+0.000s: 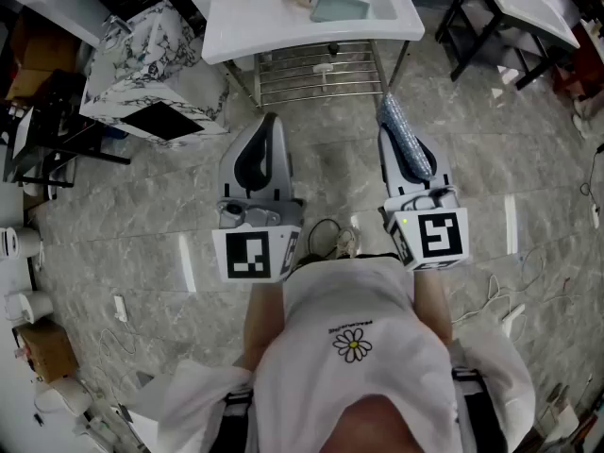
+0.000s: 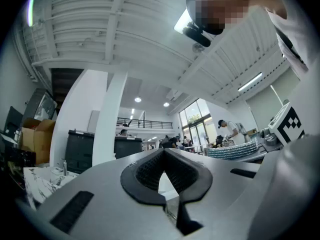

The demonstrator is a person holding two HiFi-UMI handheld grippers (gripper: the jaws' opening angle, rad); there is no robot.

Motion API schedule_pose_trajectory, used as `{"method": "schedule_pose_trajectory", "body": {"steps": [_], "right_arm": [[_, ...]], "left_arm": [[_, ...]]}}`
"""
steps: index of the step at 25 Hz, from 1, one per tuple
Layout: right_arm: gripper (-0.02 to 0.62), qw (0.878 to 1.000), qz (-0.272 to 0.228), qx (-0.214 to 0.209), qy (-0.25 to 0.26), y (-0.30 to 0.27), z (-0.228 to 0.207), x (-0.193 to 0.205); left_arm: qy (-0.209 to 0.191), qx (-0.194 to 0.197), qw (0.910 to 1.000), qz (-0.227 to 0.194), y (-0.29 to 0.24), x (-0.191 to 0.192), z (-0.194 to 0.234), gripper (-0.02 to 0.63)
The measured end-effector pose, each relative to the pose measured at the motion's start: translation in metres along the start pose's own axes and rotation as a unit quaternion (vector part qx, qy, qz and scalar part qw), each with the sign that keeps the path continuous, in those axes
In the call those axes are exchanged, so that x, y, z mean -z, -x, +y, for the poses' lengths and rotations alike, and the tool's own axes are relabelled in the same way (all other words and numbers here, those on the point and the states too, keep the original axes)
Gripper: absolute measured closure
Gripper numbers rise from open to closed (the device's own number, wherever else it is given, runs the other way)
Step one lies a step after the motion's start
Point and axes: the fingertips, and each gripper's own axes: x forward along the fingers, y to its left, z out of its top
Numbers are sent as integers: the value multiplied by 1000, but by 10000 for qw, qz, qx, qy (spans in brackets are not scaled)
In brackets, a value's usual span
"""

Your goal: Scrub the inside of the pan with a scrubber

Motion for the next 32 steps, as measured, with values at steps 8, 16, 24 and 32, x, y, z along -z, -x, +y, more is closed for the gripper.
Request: {"method": "schedule_pose_trajectory", "body": {"steps": [8,16,24,32], "right_arm": [[538,9998,-35,-77,152,-1,0,0],[538,9995,-151,-248,-114,-6,-6,2],[538,9990,-102,-207,-375,-27,-28,11],[538,9982,-128,-238,-542,-89,-45,21]], "left_arm": [[-69,-85,9999,-53,-1,-1,4,596],[-116,-149,9998,-97,-5,-1,0,595],[48,-384,9993,9,-11,14,19,595],[-256,-275,9993,-86,-69,28,43,595]]}}
